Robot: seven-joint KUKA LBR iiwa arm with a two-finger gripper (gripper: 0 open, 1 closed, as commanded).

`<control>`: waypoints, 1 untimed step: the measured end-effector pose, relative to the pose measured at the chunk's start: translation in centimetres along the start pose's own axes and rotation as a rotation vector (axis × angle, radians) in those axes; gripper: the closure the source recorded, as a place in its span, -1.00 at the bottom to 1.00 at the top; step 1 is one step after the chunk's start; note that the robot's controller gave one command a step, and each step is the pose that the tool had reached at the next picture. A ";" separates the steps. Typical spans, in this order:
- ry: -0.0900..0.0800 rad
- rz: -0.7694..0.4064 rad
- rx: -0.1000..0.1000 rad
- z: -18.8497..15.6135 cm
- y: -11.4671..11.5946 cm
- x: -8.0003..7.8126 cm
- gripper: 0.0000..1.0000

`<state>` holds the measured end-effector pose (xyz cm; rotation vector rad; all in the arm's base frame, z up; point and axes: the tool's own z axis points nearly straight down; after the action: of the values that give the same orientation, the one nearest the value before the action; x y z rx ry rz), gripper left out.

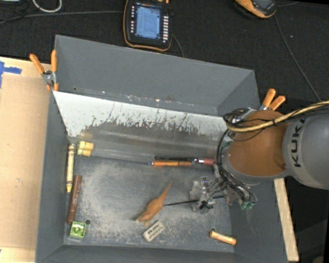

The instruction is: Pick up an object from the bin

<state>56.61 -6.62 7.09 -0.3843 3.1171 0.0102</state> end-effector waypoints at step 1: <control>0.000 0.001 0.000 0.0 0.0 0.0 1.00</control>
Offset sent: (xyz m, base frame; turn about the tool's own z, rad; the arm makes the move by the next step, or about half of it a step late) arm 0.0000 0.0000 0.0000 0.0000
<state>56.61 -6.63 7.09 -0.3821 3.1175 0.0104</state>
